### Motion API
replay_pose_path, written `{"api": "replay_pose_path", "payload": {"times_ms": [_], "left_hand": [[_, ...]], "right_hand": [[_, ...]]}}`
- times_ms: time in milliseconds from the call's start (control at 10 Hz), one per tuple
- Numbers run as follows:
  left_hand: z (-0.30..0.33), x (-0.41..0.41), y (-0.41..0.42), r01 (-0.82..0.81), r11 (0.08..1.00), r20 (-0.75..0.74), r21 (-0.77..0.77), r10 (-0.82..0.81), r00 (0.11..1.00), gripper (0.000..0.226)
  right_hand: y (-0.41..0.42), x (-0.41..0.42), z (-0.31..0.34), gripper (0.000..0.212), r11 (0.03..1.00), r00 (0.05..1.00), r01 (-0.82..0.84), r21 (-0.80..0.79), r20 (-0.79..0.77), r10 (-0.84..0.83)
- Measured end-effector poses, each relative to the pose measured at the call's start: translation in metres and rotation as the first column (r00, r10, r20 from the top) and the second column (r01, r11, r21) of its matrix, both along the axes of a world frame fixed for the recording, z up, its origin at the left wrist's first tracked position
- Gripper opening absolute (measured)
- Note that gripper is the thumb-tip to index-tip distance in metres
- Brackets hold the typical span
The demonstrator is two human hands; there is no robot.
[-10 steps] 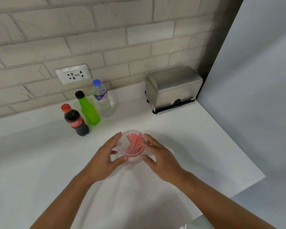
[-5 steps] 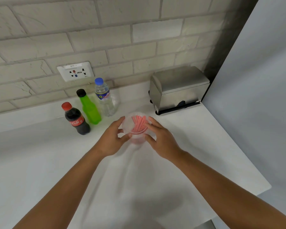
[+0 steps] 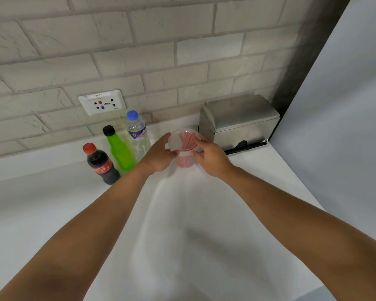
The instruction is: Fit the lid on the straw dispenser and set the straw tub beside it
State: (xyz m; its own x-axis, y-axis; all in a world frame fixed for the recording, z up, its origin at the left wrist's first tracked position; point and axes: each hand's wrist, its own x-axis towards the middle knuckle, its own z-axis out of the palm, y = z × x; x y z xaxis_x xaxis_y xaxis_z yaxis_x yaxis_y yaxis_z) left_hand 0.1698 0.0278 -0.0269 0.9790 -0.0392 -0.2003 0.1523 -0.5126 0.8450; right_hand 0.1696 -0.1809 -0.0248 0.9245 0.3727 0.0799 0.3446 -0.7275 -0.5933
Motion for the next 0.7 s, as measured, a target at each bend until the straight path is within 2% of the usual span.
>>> {"api": "replay_pose_path", "payload": {"times_ms": [400, 500, 700], "left_hand": [[-0.001, 0.026, -0.001, 0.000, 1.000, -0.033, -0.002, 0.000, 0.999, 0.083], [0.003, 0.022, -0.001, 0.014, 0.998, -0.027, 0.062, -0.013, 1.000, 0.084], [0.020, 0.003, -0.001, 0.014, 0.979, 0.187, 0.204, -0.053, 0.981, 0.081]], "right_hand": [[0.001, 0.025, -0.005, 0.059, 0.997, 1.000, 0.006, -0.072, 0.001, -0.006], [0.001, 0.021, 0.001, 0.059, 0.999, 1.000, 0.005, -0.052, 0.009, -0.004], [-0.011, 0.006, 0.028, 0.049, 0.997, 0.998, -0.007, 0.081, 0.058, 0.002]]}}
